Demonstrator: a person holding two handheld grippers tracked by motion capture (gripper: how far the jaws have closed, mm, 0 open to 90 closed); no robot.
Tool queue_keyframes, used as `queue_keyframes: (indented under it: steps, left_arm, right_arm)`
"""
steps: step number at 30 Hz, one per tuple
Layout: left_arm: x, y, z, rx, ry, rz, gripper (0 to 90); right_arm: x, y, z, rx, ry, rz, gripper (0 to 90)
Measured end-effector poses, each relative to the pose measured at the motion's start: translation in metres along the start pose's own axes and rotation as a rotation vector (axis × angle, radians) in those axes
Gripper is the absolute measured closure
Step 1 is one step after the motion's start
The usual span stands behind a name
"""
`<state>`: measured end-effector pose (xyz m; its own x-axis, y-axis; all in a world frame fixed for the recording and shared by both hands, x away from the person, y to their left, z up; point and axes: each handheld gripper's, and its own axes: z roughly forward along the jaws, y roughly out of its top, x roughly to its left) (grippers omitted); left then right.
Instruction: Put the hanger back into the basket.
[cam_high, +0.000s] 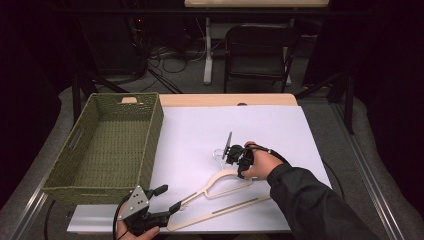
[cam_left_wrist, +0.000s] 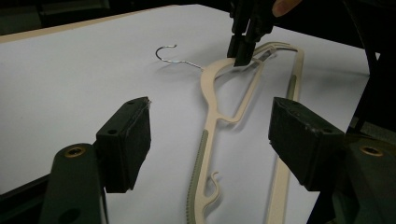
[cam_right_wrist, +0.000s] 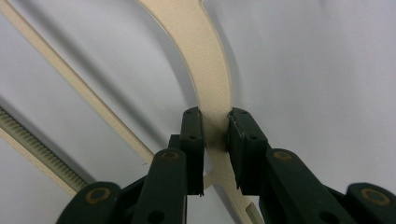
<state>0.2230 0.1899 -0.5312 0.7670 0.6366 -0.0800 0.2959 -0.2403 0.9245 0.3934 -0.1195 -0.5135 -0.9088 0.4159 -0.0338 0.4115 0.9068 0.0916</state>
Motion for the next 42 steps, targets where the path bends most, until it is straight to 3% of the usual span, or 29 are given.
queue_keyframes:
  steps: [13, 16, 26, 31, 39, 42]
  left_arm:
    - [0.0, 0.0, 0.0, -0.003, 0.009, -0.003, 30.0]
    - [0.0, 0.0, 0.0, -0.001, 0.009, -0.002, 29.9]
    - [0.002, 0.0, -0.001, 0.004, 0.008, -0.009, 30.0]
    - [0.001, 0.001, -0.001, 0.002, 0.006, -0.01, 30.1]
    - [-0.002, 0.01, -0.004, 0.012, 0.011, -0.015, 31.2]
    - [-0.002, 0.017, -0.005, 0.018, 0.018, -0.041, 31.4]
  right_arm:
    - [0.012, -0.004, -0.015, -0.085, -0.063, -0.051, 76.9]
    - [0.015, -0.007, -0.02, -0.111, -0.109, -0.075, 77.0]
    - [0.022, -0.014, -0.03, -0.183, -0.188, -0.107, 76.9]
    - [0.026, -0.018, -0.034, -0.244, -0.228, -0.133, 77.0]
    - [0.033, -0.025, -0.038, -0.302, -0.27, -0.171, 76.9]
    - [0.037, -0.028, -0.041, -0.335, -0.299, -0.187, 77.0]
